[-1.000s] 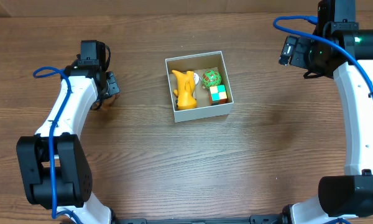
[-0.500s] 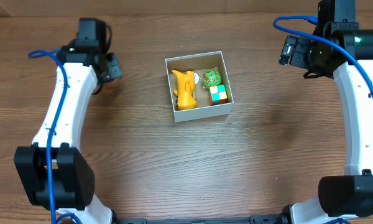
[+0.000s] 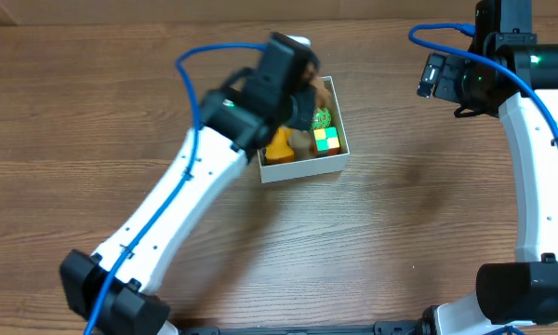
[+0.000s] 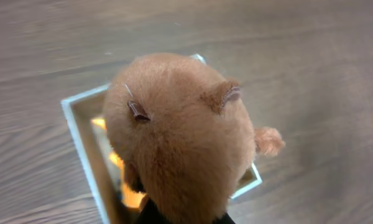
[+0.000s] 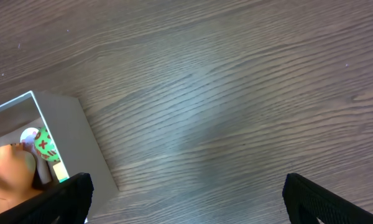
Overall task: Pack container
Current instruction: 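Carry the capybara plush into the white box and release it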
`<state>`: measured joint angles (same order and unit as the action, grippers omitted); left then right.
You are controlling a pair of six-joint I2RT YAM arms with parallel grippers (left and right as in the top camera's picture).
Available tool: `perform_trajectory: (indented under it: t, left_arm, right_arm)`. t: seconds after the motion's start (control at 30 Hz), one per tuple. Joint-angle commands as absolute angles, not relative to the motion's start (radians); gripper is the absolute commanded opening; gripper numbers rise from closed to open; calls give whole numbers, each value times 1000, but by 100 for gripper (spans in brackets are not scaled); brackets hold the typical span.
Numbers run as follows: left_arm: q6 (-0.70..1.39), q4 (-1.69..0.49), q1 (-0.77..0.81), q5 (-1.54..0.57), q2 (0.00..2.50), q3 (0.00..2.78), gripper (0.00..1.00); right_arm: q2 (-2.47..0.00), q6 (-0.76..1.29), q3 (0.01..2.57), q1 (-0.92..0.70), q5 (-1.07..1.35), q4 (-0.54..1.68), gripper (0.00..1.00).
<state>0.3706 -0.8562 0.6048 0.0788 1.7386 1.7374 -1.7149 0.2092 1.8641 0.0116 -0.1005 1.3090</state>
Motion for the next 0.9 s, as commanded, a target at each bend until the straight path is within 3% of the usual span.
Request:
perform_trajectory:
  t: [0.0, 0.53, 0.6, 0.67, 0.7, 0.73, 0.77, 0.87]
  left_arm:
    - [376, -849, 642, 117, 1838, 1755, 4]
    - [324, -997, 642, 232, 1909, 1754, 6]
    - [324, -999, 642, 232, 1909, 1751, 23]
    - [324, -998, 642, 229, 1909, 1749, 33]
    - [324, -998, 642, 225, 1909, 1749, 45]
    - [318, -997, 642, 210, 1909, 1749, 70]
    - [313, -997, 642, 197, 1909, 1749, 86]
    - [305, -993, 642, 191, 1909, 1752, 97]
  right_arm:
    - [-1712, 217, 1871, 12, -100, 1304, 100]
    - [-1712, 217, 1871, 12, -100, 1304, 100]
    - [-1712, 217, 1871, 12, -100, 1304, 100]
    - [-1712, 217, 1871, 12, -100, 1304, 100]
    - [-1712, 217, 1871, 12, -100, 1304, 100]
    - [-1712, 217, 1871, 12, -100, 1304, 100]
    - [-1712, 217, 1871, 12, -100, 1304, 100]
    - [-1712, 217, 1871, 12, -100, 1304, 100]
